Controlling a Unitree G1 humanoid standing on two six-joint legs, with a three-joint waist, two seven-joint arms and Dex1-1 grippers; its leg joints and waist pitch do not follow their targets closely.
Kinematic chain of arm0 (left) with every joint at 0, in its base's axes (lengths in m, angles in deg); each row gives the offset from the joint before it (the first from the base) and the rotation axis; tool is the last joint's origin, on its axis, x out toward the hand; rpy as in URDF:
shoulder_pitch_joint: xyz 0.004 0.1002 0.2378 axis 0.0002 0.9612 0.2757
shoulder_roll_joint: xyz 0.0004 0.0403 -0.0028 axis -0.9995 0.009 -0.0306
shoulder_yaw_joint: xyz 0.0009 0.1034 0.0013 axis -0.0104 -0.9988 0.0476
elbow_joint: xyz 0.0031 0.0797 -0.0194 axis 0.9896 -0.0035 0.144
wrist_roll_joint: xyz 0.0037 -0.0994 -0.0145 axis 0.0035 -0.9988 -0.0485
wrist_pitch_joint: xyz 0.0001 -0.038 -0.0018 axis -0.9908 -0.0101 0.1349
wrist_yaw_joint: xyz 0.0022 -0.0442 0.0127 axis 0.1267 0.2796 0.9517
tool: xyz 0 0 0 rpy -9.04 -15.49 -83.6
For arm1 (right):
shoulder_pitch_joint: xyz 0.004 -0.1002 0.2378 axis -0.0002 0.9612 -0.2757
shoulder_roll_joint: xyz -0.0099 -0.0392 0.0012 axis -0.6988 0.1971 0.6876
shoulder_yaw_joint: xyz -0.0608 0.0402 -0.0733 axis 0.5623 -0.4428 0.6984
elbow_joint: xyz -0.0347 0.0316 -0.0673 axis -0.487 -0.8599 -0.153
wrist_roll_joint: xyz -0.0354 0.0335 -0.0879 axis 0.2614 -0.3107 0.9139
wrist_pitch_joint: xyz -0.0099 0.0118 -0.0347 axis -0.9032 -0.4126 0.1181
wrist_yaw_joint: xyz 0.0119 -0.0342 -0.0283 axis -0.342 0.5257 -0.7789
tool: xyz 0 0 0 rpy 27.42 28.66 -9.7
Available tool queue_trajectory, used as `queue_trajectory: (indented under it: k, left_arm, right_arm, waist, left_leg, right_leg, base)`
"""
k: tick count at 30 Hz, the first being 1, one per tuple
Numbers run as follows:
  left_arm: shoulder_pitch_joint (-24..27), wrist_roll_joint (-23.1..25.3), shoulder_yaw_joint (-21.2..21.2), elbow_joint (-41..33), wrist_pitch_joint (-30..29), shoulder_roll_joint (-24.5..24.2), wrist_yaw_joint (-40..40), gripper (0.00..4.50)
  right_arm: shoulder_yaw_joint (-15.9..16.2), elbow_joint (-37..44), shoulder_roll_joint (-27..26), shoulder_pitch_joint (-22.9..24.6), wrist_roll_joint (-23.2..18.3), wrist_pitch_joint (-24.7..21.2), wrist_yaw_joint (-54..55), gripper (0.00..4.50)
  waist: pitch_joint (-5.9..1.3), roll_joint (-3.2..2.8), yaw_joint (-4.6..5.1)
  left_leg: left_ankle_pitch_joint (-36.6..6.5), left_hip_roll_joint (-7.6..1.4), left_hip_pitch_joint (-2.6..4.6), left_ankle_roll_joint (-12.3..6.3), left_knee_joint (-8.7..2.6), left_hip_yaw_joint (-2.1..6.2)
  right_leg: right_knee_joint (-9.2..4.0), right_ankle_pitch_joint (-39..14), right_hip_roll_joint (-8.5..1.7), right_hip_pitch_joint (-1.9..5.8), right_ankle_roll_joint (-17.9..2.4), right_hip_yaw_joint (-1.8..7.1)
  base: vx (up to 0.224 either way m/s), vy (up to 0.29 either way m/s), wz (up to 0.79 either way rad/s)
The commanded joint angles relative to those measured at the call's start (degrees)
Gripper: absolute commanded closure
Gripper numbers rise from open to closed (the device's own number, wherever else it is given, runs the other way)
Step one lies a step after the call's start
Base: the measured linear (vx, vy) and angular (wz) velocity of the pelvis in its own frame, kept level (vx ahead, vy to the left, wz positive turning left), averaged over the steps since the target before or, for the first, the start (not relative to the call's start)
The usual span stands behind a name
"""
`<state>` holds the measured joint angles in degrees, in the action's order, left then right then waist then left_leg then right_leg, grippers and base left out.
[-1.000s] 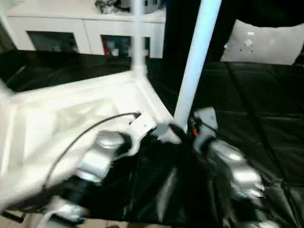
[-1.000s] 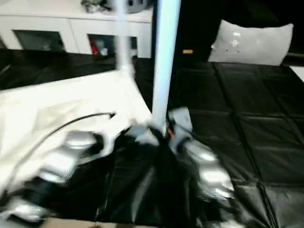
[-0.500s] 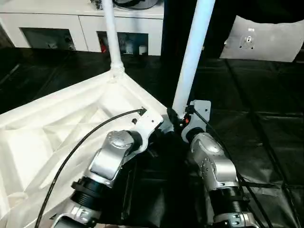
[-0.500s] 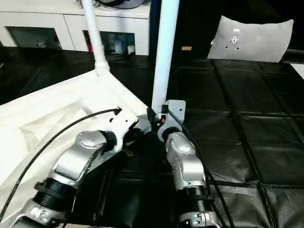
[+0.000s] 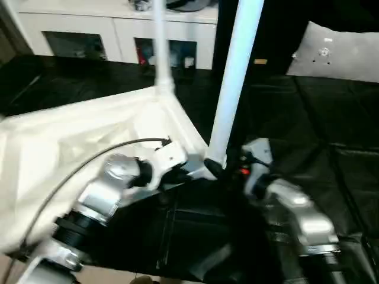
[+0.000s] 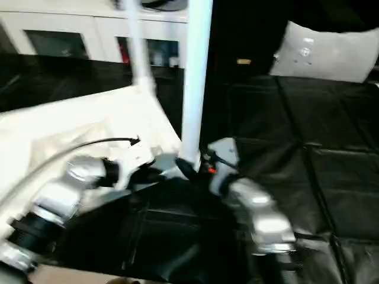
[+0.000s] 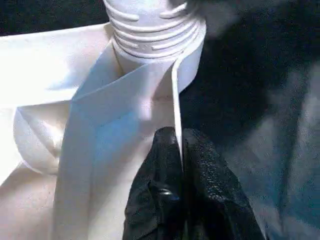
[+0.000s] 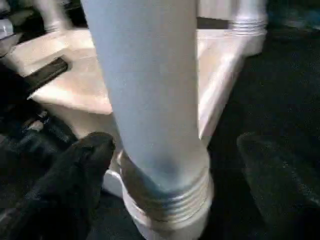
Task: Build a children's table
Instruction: Rotate leg to tighten
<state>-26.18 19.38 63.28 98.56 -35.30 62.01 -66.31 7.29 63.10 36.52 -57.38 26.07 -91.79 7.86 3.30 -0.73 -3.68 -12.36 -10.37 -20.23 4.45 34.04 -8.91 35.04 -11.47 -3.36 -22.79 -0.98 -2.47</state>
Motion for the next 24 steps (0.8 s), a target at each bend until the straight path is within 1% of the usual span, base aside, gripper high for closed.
queue_trajectory:
  k: [1, 2, 3, 4, 5, 6, 7, 8, 9, 10, 12, 14, 15, 16, 18, 19, 20, 21, 22, 24]
  left_arm:
    - [-2.0, -1.0, -2.2, 0.9, 3.9, -0.6, -5.4, 4.5]
    - [-2.8, -1.5, -2.5, 2.3, 5.2, -1.4, -7.8, 4.5]
    - [-4.0, -2.1, -2.9, 4.5, 7.5, -2.4, -11.5, 4.5]
    - [-4.0, -2.1, -2.9, 4.5, 7.5, -2.4, -11.5, 4.5]
    - [-4.2, -2.2, -3.0, 5.0, 8.2, -2.6, -12.4, 4.5]
    - [-5.0, -2.3, -3.4, 6.3, 9.5, -3.0, -14.0, 4.5]
    - [-5.6, -2.6, -3.6, 7.1, 10.0, -3.2, -15.7, 4.5]
    - [-6.1, -2.7, -3.8, 7.6, 10.3, -3.4, -16.6, 4.5]
    - [-6.8, -2.7, -4.3, 8.6, 11.9, -3.5, -18.3, 4.5]
    - [-6.8, -2.7, -4.3, 8.6, 11.9, -3.5, -18.3, 4.5]
    - [-7.4, -2.7, -4.7, 9.0, 12.3, -3.5, -19.2, 4.5]
    - [-7.9, -3.3, -5.2, 9.6, 12.9, -3.2, -21.4, 4.5]
    - [-7.9, -3.3, -5.2, 9.6, 13.0, -3.2, -21.4, 4.5]
    - [-8.0, -3.5, -5.4, 9.5, 13.1, -3.0, -22.1, 4.5]
    - [-8.0, -3.4, -5.7, 9.3, 13.5, -2.9, -22.5, 4.5]
    - [-8.2, -3.3, -6.1, 9.7, 14.3, -2.6, -23.2, 4.5]
    - [-8.2, -3.3, -6.2, 9.8, 14.4, -2.5, -23.3, 4.5]
    - [-8.4, -3.1, -6.3, 10.1, 14.9, -2.4, -23.4, 4.5]
    - [-8.4, -3.0, -6.3, 10.2, 15.0, -2.4, -23.5, 4.5]
    - [-8.4, -3.0, -6.3, 10.3, 15.1, -2.3, -23.6, 4.5]
  right_arm:
    - [1.1, 1.8, 2.9, 0.5, -1.2, -0.1, -5.4, 0.05]
    - [1.9, 2.6, 5.5, 0.6, -1.8, -0.3, -9.0, 0.05]
    - [3.1, 3.4, 8.9, 0.5, -2.5, -0.4, -13.8, 0.05]
    - [3.1, 3.4, 8.9, 0.5, -2.5, -0.4, -13.8, 0.05]
    - [3.4, 3.5, 9.5, 0.4, -2.5, -0.4, -14.7, 0.05]
    - [4.1, 3.6, 10.8, 0.0, -2.5, -0.5, -16.7, 0.05]
    - [4.9, 3.4, 11.8, -0.6, -2.2, -0.3, -18.6, 0.05]
    - [5.6, 3.2, 12.5, -1.1, -2.0, -0.1, -19.9, 0.05]
    - [7.0, 2.5, 13.4, -2.0, -0.9, 1.2, -21.5, 0.05]
    - [7.0, 2.5, 13.4, -2.0, -0.9, 1.2, -21.5, 0.05]
    - [8.2, 1.7, 13.8, -2.9, -0.5, 1.1, -22.3, 0.05]
    - [9.6, -0.2, 13.6, -4.7, -0.4, 1.4, -23.9, 0.05]
    - [9.7, -0.3, 13.6, -4.8, -0.4, 1.4, -23.9, 0.21]
    - [9.7, -1.2, 13.1, -5.6, -0.5, 1.5, -24.2, 0.21]
    - [9.7, -2.1, 12.7, -6.5, -0.8, 1.4, -24.6, 0.42]
    - [10.2, -3.3, 12.7, -7.6, -1.0, 1.2, -25.6, 0.48]
    - [10.3, -3.4, 12.7, -7.7, -1.0, 1.1, -25.8, 0.57]
    - [10.4, -4.0, 12.7, -8.1, -0.9, 1.1, -26.2, 0.67]
    - [10.5, -4.1, 12.7, -8.2, -0.9, 1.1, -26.3, 0.67]
    - [10.5, -4.4, 12.6, -8.4, -1.0, 1.2, -26.5, 0.85]
  waist:
    - [-3.53, -0.46, 0.18]
    - [-3.65, -0.38, -0.05]
    - [-3.52, -0.28, 0.02]
    - [-3.53, -0.27, -0.08]
    - [-3.54, -0.22, -0.06]
    - [-3.51, -0.23, -0.07]
    - [-3.42, -0.11, -0.1]
    - [-3.44, -0.18, -0.21]
    - [-3.31, -0.18, -0.21]
    - [-3.34, -0.2, -0.26]
    - [-3.36, -0.18, -0.29]
    - [-3.47, -0.19, -0.45]
    - [-3.47, -0.25, -0.56]
    - [-3.5, -0.2, -0.81]
    - [-3.53, -0.13, -1.06]
    - [-3.47, -0.15, -1.19]
    - [-3.41, -0.18, -1.21]
    - [-3.37, -0.01, -1.33]
    - [-3.38, -0.08, -1.38]
    - [-3.35, -0.08, -1.41]
  left_leg:
    - [-5.0, -2.35, 0.09, -3.03, -3.88, 0.15]
    - [-5.1, -2.18, 0.22, -3.39, -3.75, 0.15]
    - [-4.6, -2.29, -0.09, -3.77, -3.75, 0.13]
    - [-4.8, -2.15, -0.03, -4.09, -3.7, 0.15]
    - [-4.7, -2.32, -0.07, -4.17, -3.68, 0.12]
    - [-4.9, -2.31, -0.1, -4.23, -3.71, 0.16]
    - [-5.8, -2.26, 0.0, -4.16, -3.7, 0.08]
    - [-6.2, -2.39, 0.09, -4.03, -3.76, 0.11]
    - [-6.1, -2.35, -0.01, -3.86, -3.77, 0.11]
    - [-6.1, -2.41, 0.1, -3.73, -3.78, 0.1]
    - [-5.8, -2.57, 0.05, -3.44, -3.81, 0.15]
    - [-4.6, -2.46, 0.04, -3.8, -3.7, 0.11]
    - [-4.5, -2.47, 0.08, -3.91, -3.65, 0.05]
    - [-3.7, -2.58, -0.01, -4.23, -3.57, 0.06]
    - [-3.6, -2.6, 0.1, -4.27, -3.54, -0.02]
    - [-4.0, -2.6, 0.08, -4.21, -3.59, -0.02]
    - [-4.3, -2.64, 0.07, -4.13, -3.64, -0.03]
    - [-4.7, -2.69, 0.15, -4.04, -3.64, -0.08]
    - [-4.7, -2.74, 0.18, -4.01, -3.67, -0.04]
    - [-4.9, -2.76, 0.15, -3.85, -3.72, -0.03]
  right_leg:
    - [-3.37, -0.7, -4.25, 3.46, -14.1, 2.75]
    - [-3.45, -0.9, -4.06, 3.59, -14.1, 2.64]
    - [-3.22, 0.3, -4.23, 3.58, -14.3, 2.77]
    - [-3.38, -0.1, -4.13, 3.59, -14.3, 2.63]
    - [-3.26, -0.1, -4.38, 3.62, -14.6, 2.74]
    - [-3.35, -0.8, -4.38, 3.58, -14.6, 2.66]
    - [-3.61, -2.7, -4.38, 3.51, -14.5, 2.66]
    - [-3.61, -4.1, -4.43, 3.48, -14.5, 2.64]
    - [-3.71, -4.7, -4.35, 3.43, -14.4, 2.61]
    - [-3.72, -5.0, -4.36, 3.36, -14.4, 2.59]
    - [-3.54, -4.1, -4.45, 3.36, -14.8, 2.62]
    - [-3.25, -1.8, -4.32, 3.36, -15.5, 2.52]
    - [-3.26, -1.5, -4.33, 3.31, -15.6, 2.55]
    - [-2.99, 0.2, -4.4, 3.34, -16.1, 2.55]
    - [-3.0, 0.4, -4.41, 3.3, -16.1, 2.54]
    - [-2.98, -0.2, -4.38, 3.28, -16.3, 2.46]
    - [-3.06, -0.7, -4.39, 3.27, -16.2, 2.47]
    - [-3.05, -1.2, -4.39, 3.23, -16.1, 2.49]
    - [-3.03, -1.3, -4.42, 3.23, -16.1, 2.49]
    - [-3.11, -1.7, -4.43, 3.19, -15.9, 2.48]
  base:
    - [0.0, 0.0, 0.0]
    - [0.0, 0.0, 0.0]
    - [0.0, 0.0, 0.0]
    - [0.0, 0.0, 0.0]
    - [0.0, 0.0, 0.0]
    - [0.0, 0.0, 0.0]
    - [0.0, 0.0, 0.0]
    - [0.0, 0.0, 0.0]
    - [0.0, 0.0, 0.0]
    - [0.0, 0.0, 0.0]
    - [0.0, 0.0, 0.0]
    - [0.0, 0.0, 0.0]
    - [0.0, 0.0, 0.0]
    - [0.0, 0.0, 0.0]
    - [0.0, 0.0, 0.0]
    - [0.0, 0.0, 0.0]
    - [0.0, 0.0, 0.0]
    - [0.0, 0.0, 0.0]
    - [0.0, 0.0, 0.0]
    - [0.0, 0.0, 0.0]
